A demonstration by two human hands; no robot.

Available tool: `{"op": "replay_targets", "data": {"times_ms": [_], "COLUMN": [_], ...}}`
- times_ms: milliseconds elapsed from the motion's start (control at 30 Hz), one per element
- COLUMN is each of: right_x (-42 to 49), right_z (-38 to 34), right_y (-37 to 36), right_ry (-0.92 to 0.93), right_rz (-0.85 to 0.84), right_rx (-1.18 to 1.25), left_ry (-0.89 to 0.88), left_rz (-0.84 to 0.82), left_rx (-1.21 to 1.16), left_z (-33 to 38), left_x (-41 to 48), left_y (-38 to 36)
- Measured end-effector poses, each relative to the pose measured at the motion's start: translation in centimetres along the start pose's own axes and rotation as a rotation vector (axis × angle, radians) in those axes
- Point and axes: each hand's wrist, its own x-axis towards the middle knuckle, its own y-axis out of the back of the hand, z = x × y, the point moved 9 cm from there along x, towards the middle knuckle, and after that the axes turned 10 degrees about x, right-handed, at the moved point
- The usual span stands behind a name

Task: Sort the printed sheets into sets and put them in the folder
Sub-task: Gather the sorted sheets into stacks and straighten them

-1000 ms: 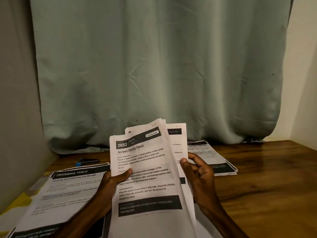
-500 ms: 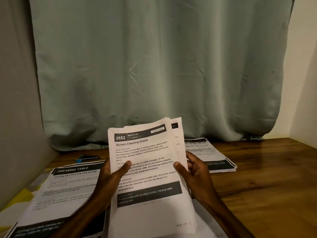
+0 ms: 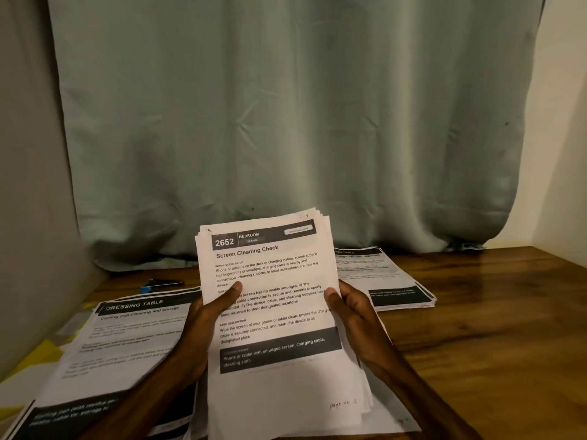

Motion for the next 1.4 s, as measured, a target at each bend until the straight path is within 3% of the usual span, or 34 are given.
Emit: {"op": "replay_targets", "data": {"times_ms": [133, 267, 400, 500, 600, 700, 967, 1100, 1267, 1333, 1400], "right_x": [0.1, -0.3, 0.8, 1.3, 1.1, 1.1, 1.8, 2.5, 0.2, -0.3, 0.0], "right_z": [0.2, -1.6, -2.7, -2.0, 0.2, 2.2, 3.3, 1.2, -6.0, -6.5, -6.0], "right_y": [-0.2, 0.4, 5.3, 9.5, 11.6, 11.7, 13.2, 10.7, 7.2, 7.4, 8.1], "right_ry": [-0.011, 0.005, 0.143, 0.005, -0.266, -0.382, -0.394, -0.072, 0.529, 0.584, 0.507], "right_rz": [-0.020, 0.036, 0.260, 0.411, 0.375, 0.280, 0.270, 0.243, 0.360, 0.372, 0.365], "right_rx": [-0.012, -0.049, -0.637, -0.991, -1.150, -1.228, -1.046, -0.700, -0.585, -0.532, -0.381], "left_ry": [0.070, 0.063, 0.048, 0.055, 0.062, 0.068, 0.064, 0.067, 0.062, 0.062, 0.059], "left_rz": [-0.106, -0.120, -0.113, -0.114, -0.108, -0.107, -0.121, -0.137, -0.158, -0.165, -0.165], "left_rx": [-0.085, -0.018, -0.015, -0.029, -0.033, -0.041, -0.055, -0.077, -0.116, -0.129, -0.133], "left_z": [-0.2, 0.0, 0.1, 0.1, 0.0, 0.0, 0.3, 0.4, 0.7, 0.7, 0.5], "left_x": [-0.4, -0.2, 0.0, 0.1, 0.3, 0.3, 0.1, 0.0, 0.2, 0.1, 0.2], "left_y": [-0.9, -0.9, -0.5, -0.3, -0.1, 0.1, -0.1, -0.1, 0.1, 0.1, 0.1]}}
